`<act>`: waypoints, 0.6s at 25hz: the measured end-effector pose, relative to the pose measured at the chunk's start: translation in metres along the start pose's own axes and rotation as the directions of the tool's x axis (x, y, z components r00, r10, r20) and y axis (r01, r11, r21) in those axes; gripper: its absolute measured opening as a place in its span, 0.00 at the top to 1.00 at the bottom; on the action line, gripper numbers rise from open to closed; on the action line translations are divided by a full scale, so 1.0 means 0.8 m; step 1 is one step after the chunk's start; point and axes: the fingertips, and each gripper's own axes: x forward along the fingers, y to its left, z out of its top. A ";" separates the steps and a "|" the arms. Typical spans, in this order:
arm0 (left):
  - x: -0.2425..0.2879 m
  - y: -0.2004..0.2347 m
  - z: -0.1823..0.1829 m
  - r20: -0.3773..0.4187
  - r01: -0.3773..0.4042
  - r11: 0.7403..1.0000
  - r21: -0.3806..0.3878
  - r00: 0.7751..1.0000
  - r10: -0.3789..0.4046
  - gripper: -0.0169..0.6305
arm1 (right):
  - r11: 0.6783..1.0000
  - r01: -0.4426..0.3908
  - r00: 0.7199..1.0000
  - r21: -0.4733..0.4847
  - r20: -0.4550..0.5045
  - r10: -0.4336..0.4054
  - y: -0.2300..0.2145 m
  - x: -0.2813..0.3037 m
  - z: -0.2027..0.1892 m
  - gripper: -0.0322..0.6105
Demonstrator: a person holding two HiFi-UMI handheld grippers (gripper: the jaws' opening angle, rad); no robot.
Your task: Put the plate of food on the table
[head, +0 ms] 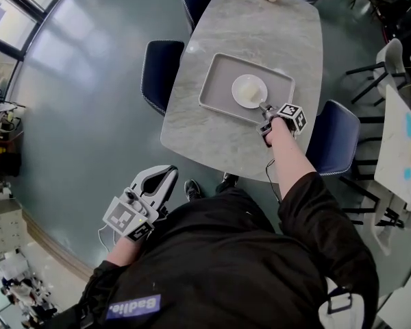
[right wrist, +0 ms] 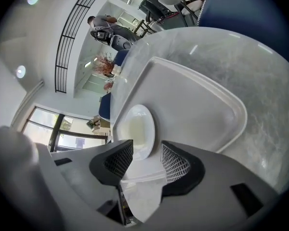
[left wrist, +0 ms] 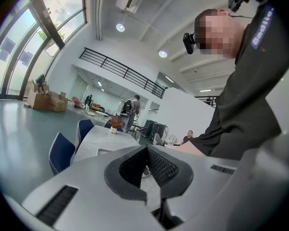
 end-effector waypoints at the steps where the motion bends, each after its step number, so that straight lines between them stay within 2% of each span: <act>1: -0.004 -0.001 0.002 0.006 0.013 1.000 0.003 1.000 -0.013 0.97 | 0.999 -0.031 0.999 -0.006 0.010 0.031 0.007 -0.012 -0.008 0.69; 5: -0.015 0.002 -0.005 -0.014 0.058 0.998 0.030 0.998 -0.057 0.97 | 0.982 -0.169 0.985 -0.089 0.008 0.170 0.046 -0.071 -0.061 0.69; 9: -0.013 -0.017 -0.005 -0.004 0.160 0.986 0.047 0.987 -0.161 0.97 | 0.944 -0.269 0.963 -0.192 -0.058 0.263 0.066 -0.126 -0.134 0.69; 12: -0.011 -0.031 -0.010 -0.022 0.216 0.975 0.062 0.976 -0.215 0.97 | 0.901 -0.309 0.951 -0.303 -0.078 0.300 0.068 -0.164 -0.176 0.70; 15: -0.006 -0.043 -0.011 -0.040 0.266 0.961 0.068 0.964 -0.264 0.97 | 0.839 -0.318 0.945 -0.441 -0.071 0.320 0.067 -0.203 -0.201 0.70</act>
